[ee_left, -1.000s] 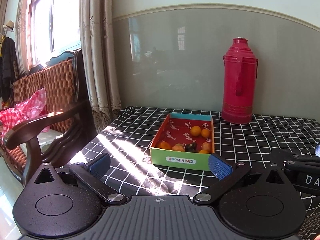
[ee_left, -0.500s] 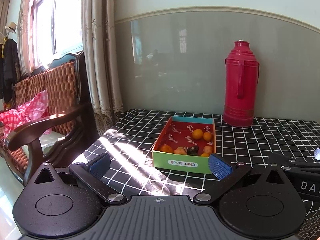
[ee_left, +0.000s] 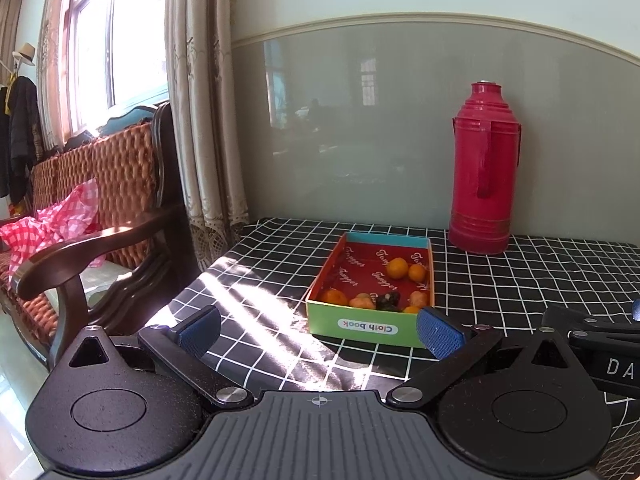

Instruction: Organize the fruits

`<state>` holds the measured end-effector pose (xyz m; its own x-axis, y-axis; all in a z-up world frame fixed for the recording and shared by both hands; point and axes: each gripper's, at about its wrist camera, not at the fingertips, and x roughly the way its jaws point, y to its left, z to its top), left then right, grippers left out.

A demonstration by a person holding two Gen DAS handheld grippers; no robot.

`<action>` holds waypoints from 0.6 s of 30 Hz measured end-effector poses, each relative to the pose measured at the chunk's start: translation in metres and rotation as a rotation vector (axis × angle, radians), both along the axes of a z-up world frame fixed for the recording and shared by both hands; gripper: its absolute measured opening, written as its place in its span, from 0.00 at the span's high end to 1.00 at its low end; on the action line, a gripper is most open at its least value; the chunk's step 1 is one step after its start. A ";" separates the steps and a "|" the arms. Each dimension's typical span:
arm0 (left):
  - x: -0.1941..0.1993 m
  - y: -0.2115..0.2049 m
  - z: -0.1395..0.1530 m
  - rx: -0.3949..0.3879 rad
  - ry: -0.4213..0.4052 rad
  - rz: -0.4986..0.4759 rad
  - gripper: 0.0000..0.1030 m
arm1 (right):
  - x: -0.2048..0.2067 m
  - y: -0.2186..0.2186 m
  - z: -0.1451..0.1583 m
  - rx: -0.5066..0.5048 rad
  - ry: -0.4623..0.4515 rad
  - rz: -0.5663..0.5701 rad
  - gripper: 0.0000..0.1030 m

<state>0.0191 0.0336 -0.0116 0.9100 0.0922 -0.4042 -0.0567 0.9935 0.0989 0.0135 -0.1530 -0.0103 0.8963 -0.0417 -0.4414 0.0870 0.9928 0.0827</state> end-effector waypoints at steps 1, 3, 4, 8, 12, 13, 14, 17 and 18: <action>0.000 0.000 0.000 0.001 0.000 -0.001 0.00 | 0.000 0.000 0.000 -0.001 -0.001 0.001 0.05; 0.000 -0.001 0.000 0.002 0.000 0.000 0.00 | 0.000 0.000 0.000 0.000 -0.001 0.000 0.06; 0.000 -0.001 -0.001 0.001 0.000 0.001 0.00 | 0.000 0.000 0.000 0.002 0.000 0.000 0.06; 0.000 -0.001 -0.001 0.000 0.002 0.001 0.00 | 0.001 -0.001 -0.001 0.008 0.001 -0.004 0.06; 0.000 -0.003 -0.002 0.005 0.002 -0.001 0.00 | 0.000 -0.002 -0.001 0.008 -0.001 -0.003 0.06; 0.000 -0.003 -0.002 0.007 0.002 -0.002 0.00 | 0.000 -0.001 -0.001 0.008 -0.001 -0.003 0.06; 0.000 -0.004 -0.002 0.008 0.003 -0.006 0.00 | 0.000 -0.001 -0.001 0.008 -0.002 -0.003 0.06; 0.000 -0.005 -0.002 0.008 -0.003 -0.008 0.00 | 0.000 0.000 0.000 0.005 -0.004 -0.001 0.06; 0.000 -0.005 -0.002 0.009 -0.008 -0.007 0.00 | 0.000 0.000 0.000 0.006 -0.006 0.001 0.06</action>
<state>0.0187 0.0282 -0.0139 0.9139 0.0891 -0.3961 -0.0502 0.9929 0.1074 0.0134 -0.1525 -0.0107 0.8988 -0.0385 -0.4366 0.0856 0.9924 0.0887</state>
